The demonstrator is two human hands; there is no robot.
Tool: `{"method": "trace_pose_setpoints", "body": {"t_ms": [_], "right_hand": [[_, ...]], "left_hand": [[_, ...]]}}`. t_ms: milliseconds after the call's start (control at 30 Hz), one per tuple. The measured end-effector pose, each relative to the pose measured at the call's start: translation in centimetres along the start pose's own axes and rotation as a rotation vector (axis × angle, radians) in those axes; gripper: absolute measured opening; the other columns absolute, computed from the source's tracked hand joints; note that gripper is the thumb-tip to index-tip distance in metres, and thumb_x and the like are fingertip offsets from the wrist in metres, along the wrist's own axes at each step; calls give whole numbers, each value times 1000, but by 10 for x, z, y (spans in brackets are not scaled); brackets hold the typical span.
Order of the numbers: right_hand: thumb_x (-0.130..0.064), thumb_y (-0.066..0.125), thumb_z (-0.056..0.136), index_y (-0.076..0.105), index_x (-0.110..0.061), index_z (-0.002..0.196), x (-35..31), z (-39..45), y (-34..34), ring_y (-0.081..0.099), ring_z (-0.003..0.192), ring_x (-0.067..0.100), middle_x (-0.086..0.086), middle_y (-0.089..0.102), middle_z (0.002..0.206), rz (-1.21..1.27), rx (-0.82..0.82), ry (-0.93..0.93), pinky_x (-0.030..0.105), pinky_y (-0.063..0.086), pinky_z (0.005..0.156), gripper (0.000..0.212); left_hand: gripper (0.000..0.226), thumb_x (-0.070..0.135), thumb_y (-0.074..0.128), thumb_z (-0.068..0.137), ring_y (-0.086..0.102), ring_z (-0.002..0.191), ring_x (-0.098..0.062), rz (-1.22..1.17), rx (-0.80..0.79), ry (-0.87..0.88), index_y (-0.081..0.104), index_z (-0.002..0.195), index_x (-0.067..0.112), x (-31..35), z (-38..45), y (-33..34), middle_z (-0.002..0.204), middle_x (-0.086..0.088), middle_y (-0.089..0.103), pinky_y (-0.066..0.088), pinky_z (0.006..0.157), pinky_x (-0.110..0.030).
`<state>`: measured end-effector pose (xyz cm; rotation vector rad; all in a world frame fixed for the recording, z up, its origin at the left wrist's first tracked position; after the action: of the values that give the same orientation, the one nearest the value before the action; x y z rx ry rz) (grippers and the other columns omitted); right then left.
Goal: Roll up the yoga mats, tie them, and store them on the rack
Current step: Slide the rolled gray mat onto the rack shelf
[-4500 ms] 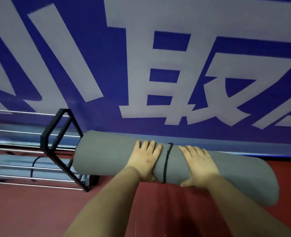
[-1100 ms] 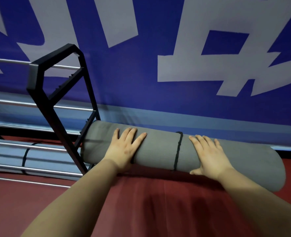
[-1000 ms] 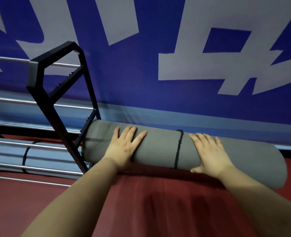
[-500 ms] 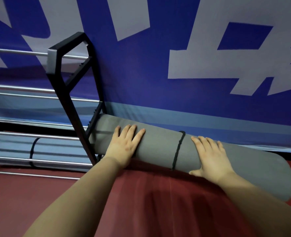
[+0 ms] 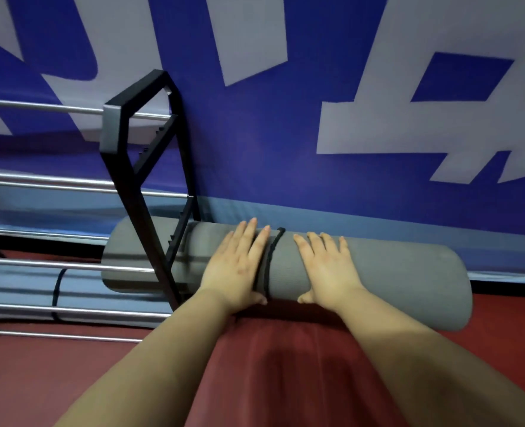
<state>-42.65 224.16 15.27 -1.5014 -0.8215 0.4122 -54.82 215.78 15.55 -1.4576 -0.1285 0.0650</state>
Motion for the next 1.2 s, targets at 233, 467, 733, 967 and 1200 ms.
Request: {"method": "trace_pose_setpoints", "body": {"t_ms": [233, 467, 733, 967, 1200], "right_hand": [[-50, 77, 68, -3, -15, 150, -55, 24, -19, 8, 144, 32, 11, 9, 156, 16, 30, -30, 54, 4, 115, 120], [-60, 71, 68, -12, -18, 150, -38, 7, -15, -1, 146, 27, 6, -1, 159, 59, -12, 30, 54, -2, 116, 124], [-62, 71, 66, -18, -20, 149, -6, 1, 9, -9, 145, 32, 12, -12, 158, 84, -65, 92, 56, -3, 114, 128], [-58, 70, 70, -1, -20, 151, 4, 19, 19, 11, 143, 30, 10, 12, 155, 115, -21, -4, 51, 3, 116, 114], [-58, 68, 73, -1, -21, 151, 13, 24, 27, 13, 142, 30, 10, 13, 155, 135, -7, -48, 50, 6, 116, 111]], "left_hand": [[118, 48, 72, 72, 2, 145, -29, 93, -115, -60, -9, 149, 11, -24, 11, 8, 155, -15, 3, 2, 118, -40], [100, 45, 67, 70, 24, 136, -30, 30, -55, 39, 15, 148, 9, -29, 12, 12, 148, -14, 23, 18, 113, -45], [107, 52, 82, 23, 63, 99, -32, 65, 2, 36, 62, 117, 6, -27, 18, 24, 115, -16, 62, 51, 84, -48], [103, 43, 77, 58, 31, 135, -31, 83, -104, -45, 30, 144, 11, -16, 26, 26, 149, -14, 30, 21, 112, -45], [102, 42, 77, 62, 24, 136, -23, 85, -139, -139, 24, 146, 19, -9, 32, 23, 151, -5, 23, 13, 114, -36]]}}
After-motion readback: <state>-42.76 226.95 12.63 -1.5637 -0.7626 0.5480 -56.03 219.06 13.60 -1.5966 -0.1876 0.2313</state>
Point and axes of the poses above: each hand's wrist, its own z-axis towards the middle knuckle, its own y-axis out of the palm, x = y × z, the point moved 6 cm from there along z, towards the middle knuckle
